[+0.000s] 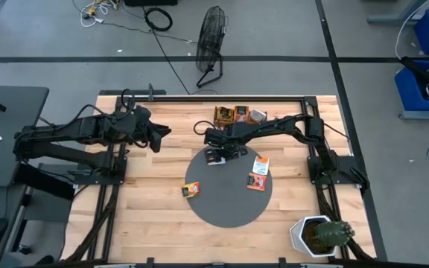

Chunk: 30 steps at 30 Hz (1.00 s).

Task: Pick & Place Tea
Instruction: Put the white tea bag into the right section of the wooden organizer

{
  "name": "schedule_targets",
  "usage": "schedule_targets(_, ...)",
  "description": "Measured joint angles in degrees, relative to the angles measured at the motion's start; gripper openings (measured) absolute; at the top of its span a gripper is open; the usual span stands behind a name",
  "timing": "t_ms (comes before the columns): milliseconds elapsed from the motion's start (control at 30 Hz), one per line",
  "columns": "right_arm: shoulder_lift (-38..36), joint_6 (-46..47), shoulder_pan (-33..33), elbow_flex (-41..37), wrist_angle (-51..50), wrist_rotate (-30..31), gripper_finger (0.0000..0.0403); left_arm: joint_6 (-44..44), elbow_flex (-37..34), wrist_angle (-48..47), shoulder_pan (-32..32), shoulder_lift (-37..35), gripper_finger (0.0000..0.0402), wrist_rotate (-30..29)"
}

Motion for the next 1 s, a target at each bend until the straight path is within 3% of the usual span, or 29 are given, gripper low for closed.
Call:
schedule_targets(600,0.0,-4.5,0.0,0.0,0.4,1.9,0.0014,-0.2,0.0,0.1,0.0,0.0,0.0087,1.2)
schedule_targets(1000,-3.1,-8.5,0.6,0.0,-1.0,1.5,0.0001,0.2,0.0,0.1,0.0,0.0,0.0087,1.9)
